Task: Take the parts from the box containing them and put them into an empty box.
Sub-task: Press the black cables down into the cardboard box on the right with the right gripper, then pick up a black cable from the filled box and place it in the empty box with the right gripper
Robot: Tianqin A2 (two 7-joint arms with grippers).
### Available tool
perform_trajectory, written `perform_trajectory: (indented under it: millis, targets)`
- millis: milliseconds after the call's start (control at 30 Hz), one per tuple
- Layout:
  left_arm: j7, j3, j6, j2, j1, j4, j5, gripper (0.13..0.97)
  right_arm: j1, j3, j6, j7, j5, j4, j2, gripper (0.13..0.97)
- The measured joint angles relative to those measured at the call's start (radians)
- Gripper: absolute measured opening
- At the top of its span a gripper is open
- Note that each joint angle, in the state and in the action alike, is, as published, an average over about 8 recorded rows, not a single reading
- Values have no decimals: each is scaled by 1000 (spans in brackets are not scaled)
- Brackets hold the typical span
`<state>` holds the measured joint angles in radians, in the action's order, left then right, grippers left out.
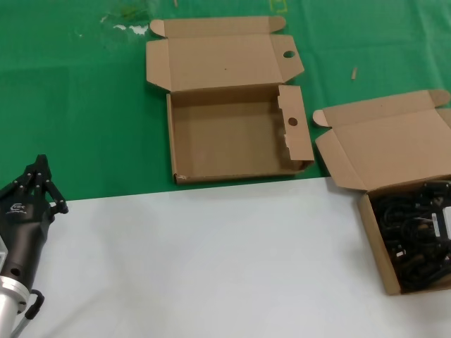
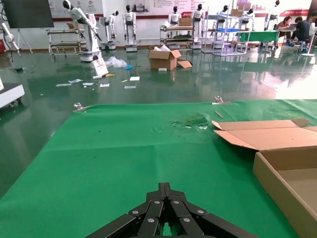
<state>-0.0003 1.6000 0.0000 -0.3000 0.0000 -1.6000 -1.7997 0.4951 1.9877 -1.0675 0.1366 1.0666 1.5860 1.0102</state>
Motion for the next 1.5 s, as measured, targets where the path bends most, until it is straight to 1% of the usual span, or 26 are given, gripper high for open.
perform_trajectory:
  millis: [133,167,433,467,733,1000,1200,1333,1500]
  targets:
    - [0,0,0,0,0,0,0,140,4,-4,-8,-9,-3,-11,-6,626]
    - [0,0,0,0,0,0,0,140,5,-4,-10,-11,-4,-13,-8,626]
    - [0,0,0,0,0,0,0,140,9,-11,-29,-8,-9,-18,-13,410]
    - [0,0,0,0,0,0,0,140,9,-12,-32,-6,-9,-17,-13,410]
    - [0,0,0,0,0,0,0,140,20,-26,-76,33,-7,14,0,266]
    - [0,0,0,0,0,0,0,140,72,-53,-168,118,0,103,31,250]
    - [0,0,0,0,0,0,0,140,142,-61,-235,164,0,155,34,234]
    - [0,0,0,0,0,0,0,140,211,-51,-265,171,-7,163,1,234]
    - [0,0,0,0,0,0,0,140,311,-16,-285,159,-27,141,-77,234]
